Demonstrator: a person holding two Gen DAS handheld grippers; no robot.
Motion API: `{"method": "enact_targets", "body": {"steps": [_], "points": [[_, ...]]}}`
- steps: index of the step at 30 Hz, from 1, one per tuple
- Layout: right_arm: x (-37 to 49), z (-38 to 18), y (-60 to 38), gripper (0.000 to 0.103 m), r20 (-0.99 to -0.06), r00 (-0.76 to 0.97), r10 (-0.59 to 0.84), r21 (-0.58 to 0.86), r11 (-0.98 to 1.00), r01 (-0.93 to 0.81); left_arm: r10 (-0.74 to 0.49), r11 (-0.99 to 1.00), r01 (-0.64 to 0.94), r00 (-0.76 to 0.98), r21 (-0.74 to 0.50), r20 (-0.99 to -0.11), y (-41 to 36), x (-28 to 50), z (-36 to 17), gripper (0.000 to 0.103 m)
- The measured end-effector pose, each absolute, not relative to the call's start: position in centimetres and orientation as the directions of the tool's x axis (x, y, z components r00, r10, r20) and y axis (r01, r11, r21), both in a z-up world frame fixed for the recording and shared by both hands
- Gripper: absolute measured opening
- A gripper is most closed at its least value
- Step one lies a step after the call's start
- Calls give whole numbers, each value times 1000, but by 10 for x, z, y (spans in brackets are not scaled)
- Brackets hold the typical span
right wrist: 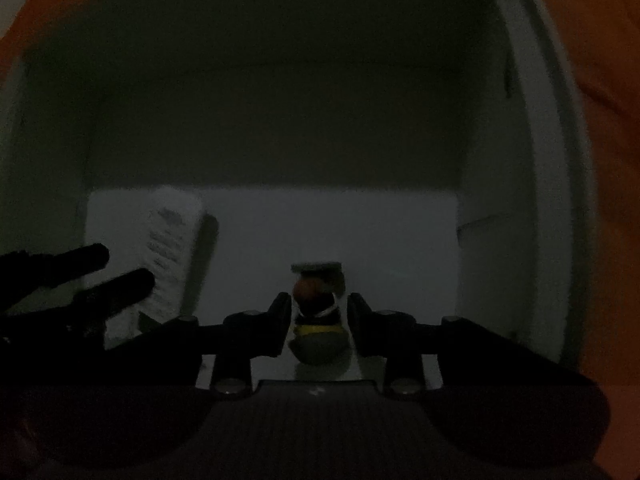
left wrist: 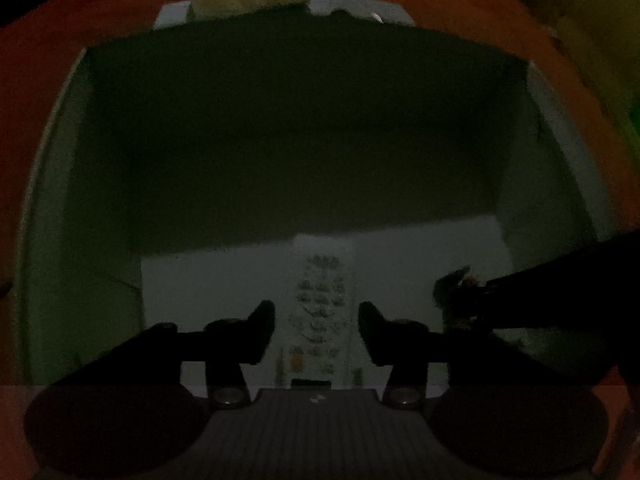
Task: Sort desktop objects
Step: 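Withdraw both open tools from the box back over the sheet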
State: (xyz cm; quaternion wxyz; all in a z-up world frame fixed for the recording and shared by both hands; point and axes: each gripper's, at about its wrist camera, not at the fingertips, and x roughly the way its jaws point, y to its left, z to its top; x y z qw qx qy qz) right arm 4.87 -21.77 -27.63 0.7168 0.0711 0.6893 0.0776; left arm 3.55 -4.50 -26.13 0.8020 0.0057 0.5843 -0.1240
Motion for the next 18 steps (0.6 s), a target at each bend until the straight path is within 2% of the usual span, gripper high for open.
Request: {"method": "enact_targets", "body": {"steps": [3,5,6,11,16,18], "points": [[62,-253,-220,38,-965,89,248,250,968,2,-232,961,227,332,-161,-915,-39,47,-231,44],[75,-231,-224,39,-950,136,281,283,959,-3,-269,954,229,365,-194,-891,-32,61,-208,53],[82,-218,-226,39,-942,164,293,296,955,-9,-279,952,228,383,-203,-880,-28,68,-199,54],[120,-169,-238,40,-902,289,320,323,946,-39,-287,953,220,438,-208,-852,-13,118,-168,54],[160,-150,-243,40,-886,329,327,329,943,-51,-313,924,324,340,-202,-887,-16,174,-166,56],[174,-146,-247,40,-882,321,345,336,938,-84,-315,905,378,291,-194,-903,-18,192,-172,61]]}}
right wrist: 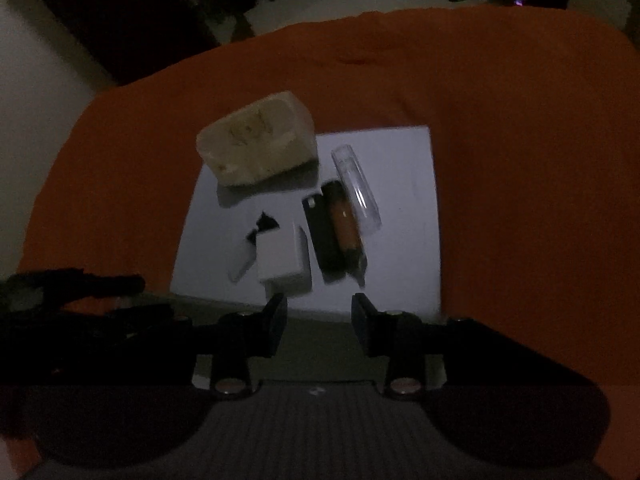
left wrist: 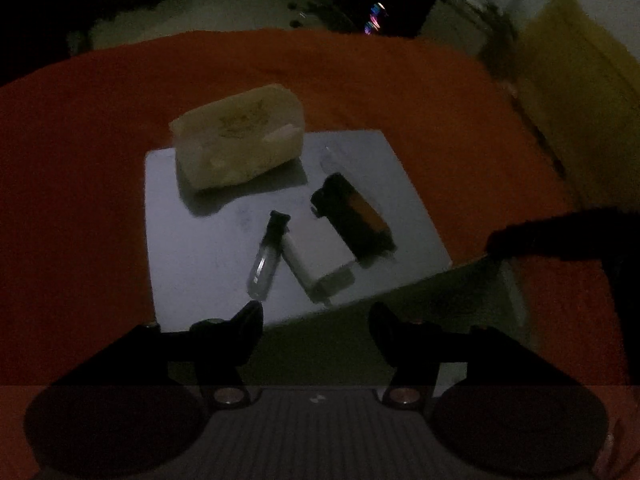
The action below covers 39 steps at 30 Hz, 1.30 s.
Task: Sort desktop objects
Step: 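Withdraw both open tools from the box back over the sheet, then grasp the black-capped glass vial with the left tool while the right tool grasps the black-orange cylinder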
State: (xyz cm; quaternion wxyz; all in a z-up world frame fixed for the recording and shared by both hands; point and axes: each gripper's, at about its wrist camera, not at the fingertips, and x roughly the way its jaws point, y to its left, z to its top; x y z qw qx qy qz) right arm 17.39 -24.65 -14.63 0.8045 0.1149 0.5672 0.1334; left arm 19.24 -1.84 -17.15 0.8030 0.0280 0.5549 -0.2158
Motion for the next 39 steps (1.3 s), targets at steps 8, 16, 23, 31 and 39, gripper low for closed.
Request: {"method": "enact_targets", "body": {"steps": [8,16,23,31,39], "points": [[211,-174,-245,39,-912,262,314,279,946,-165,-240,883,455,225,-116,-944,-16,240,-216,68],[234,-244,-237,39,-943,178,280,244,949,-199,-232,868,483,191,-115,-954,-17,263,-253,68],[266,-272,-222,39,-950,142,279,242,941,-235,-265,844,509,122,-169,-956,-32,285,-276,68],[281,-284,-207,39,-955,137,263,222,940,-258,-304,853,470,98,-225,-948,-33,299,-283,69],[280,-295,-200,37,-971,109,214,177,945,-276,-350,843,465,91,-271,-932,-28,298,-285,64]]}}
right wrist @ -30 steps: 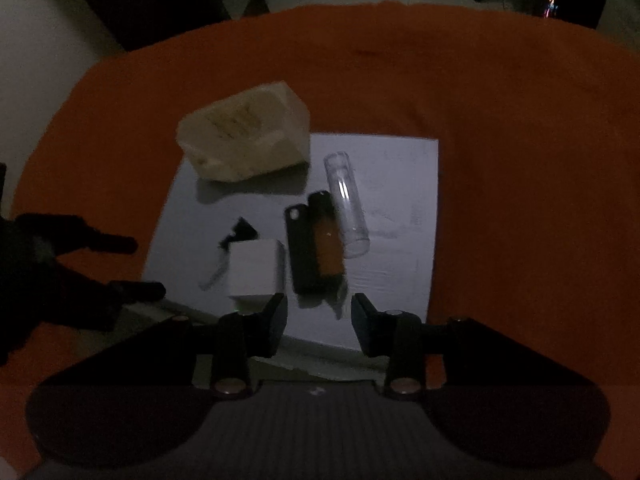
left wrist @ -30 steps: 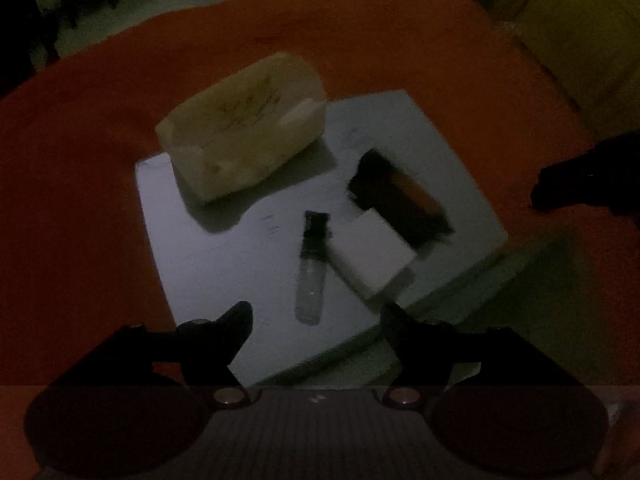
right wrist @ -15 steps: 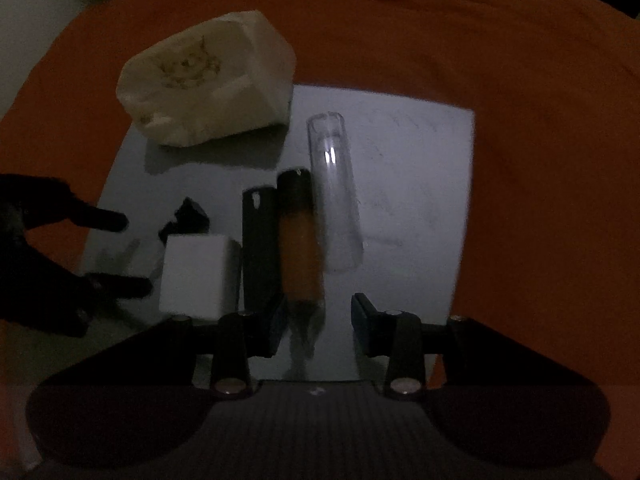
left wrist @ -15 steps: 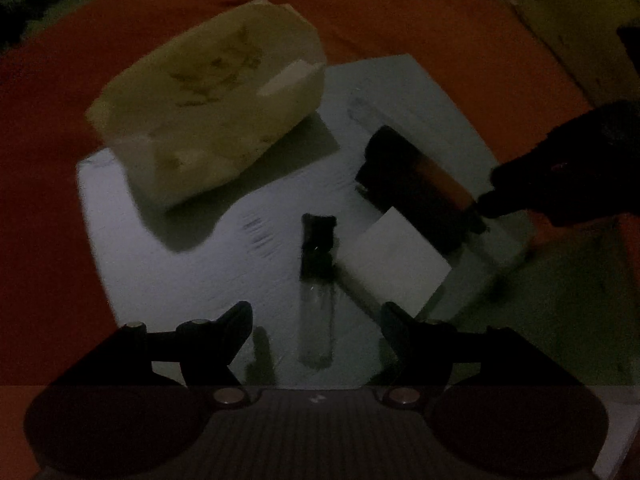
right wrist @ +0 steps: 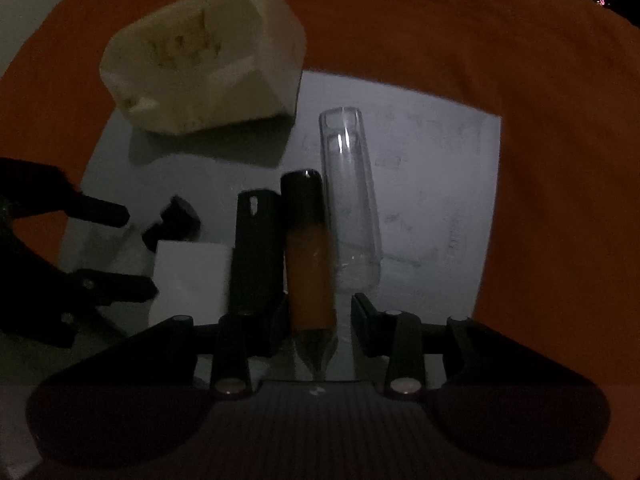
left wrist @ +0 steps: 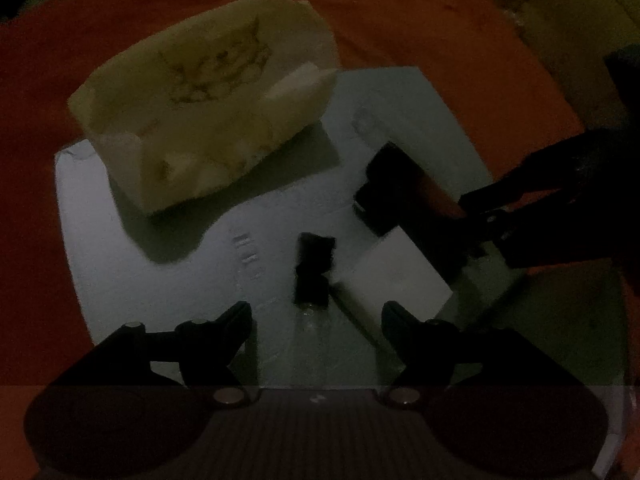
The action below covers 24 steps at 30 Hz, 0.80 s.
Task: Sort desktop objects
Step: 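Grasp the black-capped glass vial with the left tool while the right tool grasps the black-orange cylinder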
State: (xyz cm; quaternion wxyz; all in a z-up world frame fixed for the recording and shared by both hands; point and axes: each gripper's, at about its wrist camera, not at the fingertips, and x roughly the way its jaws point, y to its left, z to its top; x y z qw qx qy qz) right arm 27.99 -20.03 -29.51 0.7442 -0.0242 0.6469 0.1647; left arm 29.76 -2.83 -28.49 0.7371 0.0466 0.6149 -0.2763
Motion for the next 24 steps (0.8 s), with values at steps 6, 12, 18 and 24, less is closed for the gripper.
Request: {"method": "enact_targets", "body": {"steps": [6,12,18,24], "points": [[275,-292,-199,28,-967,134,219,176,945,-275,-359,821,507,100,-263,-928,-32,294,-277,18],[258,-281,-205,28,-965,116,237,193,934,-300,-325,835,500,115,-228,-939,-21,291,-282,16],[254,-289,-218,28,-975,105,195,159,946,-283,-250,860,487,139,-154,-958,-20,292,-281,16],[264,-288,-225,30,-974,104,202,173,955,-241,-234,851,509,151,-127,-960,-30,292,-281,23]]}}
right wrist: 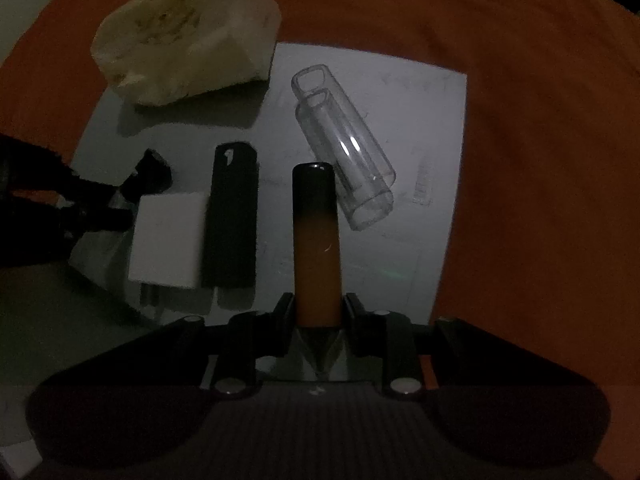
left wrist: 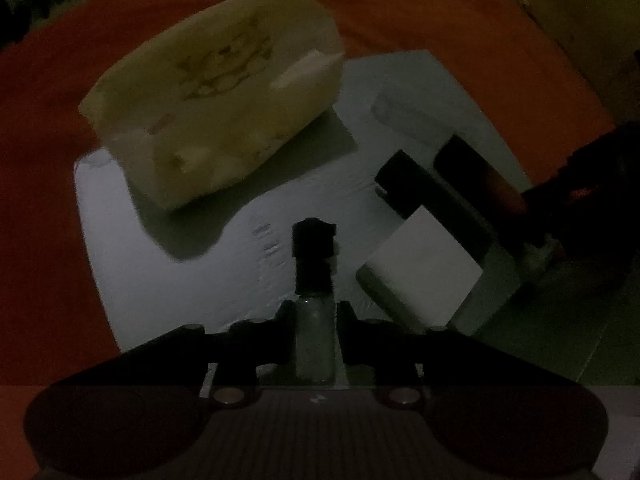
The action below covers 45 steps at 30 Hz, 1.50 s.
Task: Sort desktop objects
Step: 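Grasp the black-capped glass vial with the left tool while the right tool grasps the black-orange cylinder, then lift the vial and cylinder and carry both toward the box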
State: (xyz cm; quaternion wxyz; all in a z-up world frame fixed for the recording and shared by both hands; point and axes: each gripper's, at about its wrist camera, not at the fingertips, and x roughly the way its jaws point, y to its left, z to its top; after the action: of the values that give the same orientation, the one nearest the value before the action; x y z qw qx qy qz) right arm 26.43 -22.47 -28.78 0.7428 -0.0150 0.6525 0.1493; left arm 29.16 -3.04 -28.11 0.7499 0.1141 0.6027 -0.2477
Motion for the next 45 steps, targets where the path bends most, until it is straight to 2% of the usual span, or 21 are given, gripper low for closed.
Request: {"method": "enact_targets", "body": {"steps": [2,15,16,18,20,22,24,33,45], "points": [[269,-286,-225,30,-972,112,208,178,957,-230,-234,850,512,149,-128,-961,-34,293,-280,28],[291,-285,-210,30,-975,132,176,139,957,-255,-216,869,472,97,-146,-972,-46,305,-285,33],[290,-284,-208,29,-977,136,166,125,956,-265,-215,872,468,98,-145,-972,-46,305,-284,32],[287,-284,-207,28,-977,142,156,114,957,-268,-214,877,458,101,-146,-972,-47,304,-282,16],[283,-281,-208,28,-977,148,152,110,959,-263,-259,888,409,67,-210,-964,-41,304,-280,16],[281,-279,-205,28,-974,174,147,98,959,-265,-268,894,395,96,-210,-959,-38,300,-269,16],[279,-267,-208,28,-968,203,146,93,963,-252,-248,893,417,148,-167,-957,-38,295,-253,16],[259,-204,-216,28,-931,309,196,131,967,-218,-305,900,384,213,-208,-928,-34,275,-198,16],[185,-128,-200,28,-865,389,317,233,940,-249,-359,870,442,261,-220,-896,-42,204,-133,16]]}}
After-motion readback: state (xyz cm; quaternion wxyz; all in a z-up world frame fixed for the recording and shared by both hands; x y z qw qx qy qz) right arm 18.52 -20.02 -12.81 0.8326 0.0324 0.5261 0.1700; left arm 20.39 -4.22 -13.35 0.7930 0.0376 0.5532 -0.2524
